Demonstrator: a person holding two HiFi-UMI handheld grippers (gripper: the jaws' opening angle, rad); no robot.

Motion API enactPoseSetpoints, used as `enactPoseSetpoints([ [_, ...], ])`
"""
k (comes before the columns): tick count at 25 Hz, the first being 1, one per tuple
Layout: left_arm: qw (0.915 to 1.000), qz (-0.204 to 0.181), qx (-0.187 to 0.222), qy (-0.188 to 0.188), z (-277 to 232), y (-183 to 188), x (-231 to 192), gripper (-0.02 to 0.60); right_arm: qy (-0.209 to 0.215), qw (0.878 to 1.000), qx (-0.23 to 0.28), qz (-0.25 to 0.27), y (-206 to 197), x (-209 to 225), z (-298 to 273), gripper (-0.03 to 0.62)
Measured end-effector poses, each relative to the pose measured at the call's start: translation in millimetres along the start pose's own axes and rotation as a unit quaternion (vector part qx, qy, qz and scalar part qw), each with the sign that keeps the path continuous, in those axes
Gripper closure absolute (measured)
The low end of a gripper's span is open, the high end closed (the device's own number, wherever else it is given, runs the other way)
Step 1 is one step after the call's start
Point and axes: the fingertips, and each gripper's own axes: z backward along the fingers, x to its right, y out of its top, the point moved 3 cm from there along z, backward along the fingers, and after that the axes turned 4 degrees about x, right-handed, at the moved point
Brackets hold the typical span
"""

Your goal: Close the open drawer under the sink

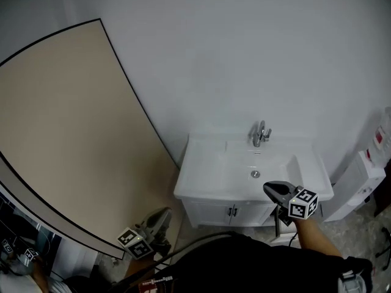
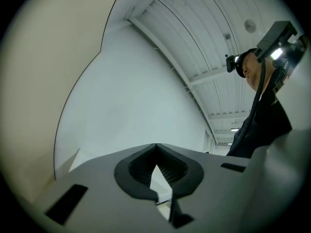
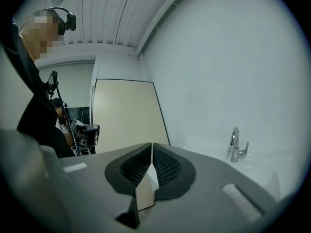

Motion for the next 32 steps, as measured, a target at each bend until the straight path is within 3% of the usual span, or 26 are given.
enactPoseSetpoints([
  [8, 0.9996, 0.001, -0.007, 0.028, -77.2, -29.6, 20.4, 0.581, 0.036, 0.999, 0.004, -0.002, 2.9, 81.7, 11.0, 0.583],
  [12, 0.9995, -0.004, -0.020, 0.023, -109.4, -41.0, 27.7, 0.581, 0.028, 0.999, 0.007, -0.016, -6.3, 116.4, 22.5, 0.583],
  [19, 0.9992, 0.006, -0.038, 0.010, -137.6, -51.6, 10.6, 0.581, 0.006, 0.999, 0.001, -0.038, -27.0, 140.0, 26.0, 0.583],
  [24, 0.9982, 0.020, -0.052, -0.024, -166.8, -54.7, -21.3, 0.581, -0.026, 0.999, 0.003, -0.033, -18.7, 154.3, 15.1, 0.583],
  [30, 0.9924, 0.048, -0.060, -0.097, -217.8, -35.7, -76.3, 0.581, -0.098, 0.995, 0.009, -0.029, -3.0, 168.9, -2.0, 0.583],
  [32, 0.9898, 0.037, -0.069, -0.119, -230.1, -26.9, -101.4, 0.581, -0.119, 0.992, 0.012, -0.025, 0.8, 169.0, -13.5, 0.583],
])
